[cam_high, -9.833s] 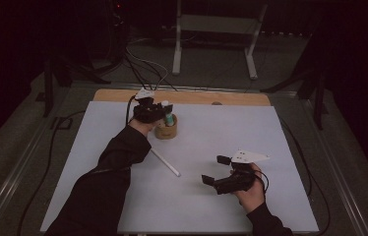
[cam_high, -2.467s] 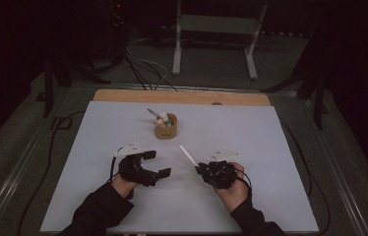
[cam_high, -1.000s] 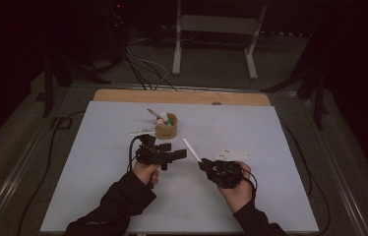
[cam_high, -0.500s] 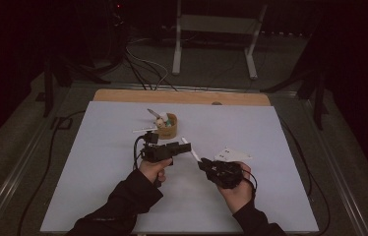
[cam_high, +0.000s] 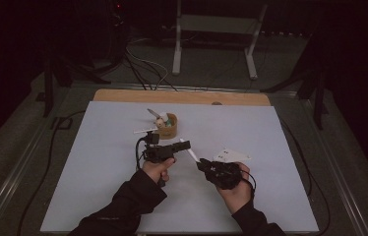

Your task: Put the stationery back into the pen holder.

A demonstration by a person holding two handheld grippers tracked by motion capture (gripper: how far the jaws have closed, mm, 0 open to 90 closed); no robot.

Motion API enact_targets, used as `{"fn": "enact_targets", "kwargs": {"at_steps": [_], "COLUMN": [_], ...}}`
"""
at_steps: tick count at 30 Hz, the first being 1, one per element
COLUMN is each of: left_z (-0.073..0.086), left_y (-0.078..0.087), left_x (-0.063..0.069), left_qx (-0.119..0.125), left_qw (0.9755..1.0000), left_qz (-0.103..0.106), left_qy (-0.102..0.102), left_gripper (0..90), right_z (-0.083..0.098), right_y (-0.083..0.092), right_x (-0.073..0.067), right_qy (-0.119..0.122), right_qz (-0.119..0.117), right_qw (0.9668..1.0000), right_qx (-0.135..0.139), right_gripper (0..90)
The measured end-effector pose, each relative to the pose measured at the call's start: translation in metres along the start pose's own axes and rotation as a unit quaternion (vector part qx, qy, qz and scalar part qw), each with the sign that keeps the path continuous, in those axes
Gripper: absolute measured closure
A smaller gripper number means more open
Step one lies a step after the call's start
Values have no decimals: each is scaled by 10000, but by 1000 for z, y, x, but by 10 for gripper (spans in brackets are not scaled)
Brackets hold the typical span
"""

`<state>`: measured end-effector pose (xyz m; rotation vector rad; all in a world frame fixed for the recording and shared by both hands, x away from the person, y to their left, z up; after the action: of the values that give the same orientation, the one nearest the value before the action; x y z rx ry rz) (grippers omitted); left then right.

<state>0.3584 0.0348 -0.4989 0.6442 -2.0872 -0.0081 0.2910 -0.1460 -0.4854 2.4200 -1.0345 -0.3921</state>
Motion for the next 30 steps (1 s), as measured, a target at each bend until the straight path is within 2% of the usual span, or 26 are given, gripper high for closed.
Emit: {"fn": "enact_targets", "kwargs": {"at_steps": [3, 7, 11, 18, 19, 20, 23, 24, 25, 26, 29, 30], "left_z": [1, 0, 0, -2, -3, -3, -4, -4, -5, -6, -7, -7], "left_y": [-1, -1, 0, 2, 3, 4, 7, 7, 9, 10, 11, 11], "left_x": [1, 3, 10, 16, 16, 16, 16, 16, 16, 17, 17, 17], "left_qx": [-4, 12, 27, 26, 17, 9, 7, 7, 20, 17, 0, 0], "left_qw": [9999, 9996, 9991, 9988, 9986, 9985, 9981, 9981, 9977, 9976, 9967, 9967], "left_qz": [104, 258, 427, 439, 381, 392, 316, 316, 289, 301, 259, 259], "left_qy": [28, 70, -20, -216, -359, -385, -524, -524, -617, -631, -767, -767], "left_gripper": [704, 746, 781, 794, 794, 794, 794, 794, 794, 794, 794, 794], "right_z": [0, 1, 2, 1, 1, 2, 4, 4, 4, 2, 1, 1], "right_y": [0, -1, -2, -2, -3, -4, -4, -4, -4, -3, -2, -2], "right_x": [0, 0, -1, 0, 0, 1, 3, 3, 4, 5, 6, 6], "right_qy": [14, -4, 25, 54, 43, 14, -53, -53, -65, -103, -147, -147], "right_qz": [-5, -11, -18, -47, -84, -148, -158, -158, -168, -200, -216, -216], "right_qw": [10000, 10000, 10000, 10000, 10000, 9999, 9999, 9999, 9998, 9997, 9996, 9996], "right_qx": [-8, -18, -43, 11, -19, -3, -6, -6, 22, 57, 130, 130], "right_gripper": [783, 783, 782, 772, 748, 656, 581, 581, 560, 494, 417, 417]}}
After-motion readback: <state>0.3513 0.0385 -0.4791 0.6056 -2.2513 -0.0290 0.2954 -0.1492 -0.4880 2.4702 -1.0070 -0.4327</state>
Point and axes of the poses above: each handheld gripper's, and its own axes: y roughly backward along the jaws, z roughly out of its underside, x roughly to its right, the point moved 4 cm from there along -y, roughly forward along the jaws, and after that the axes turned 2 degrees about x, right-handed, at the moved point
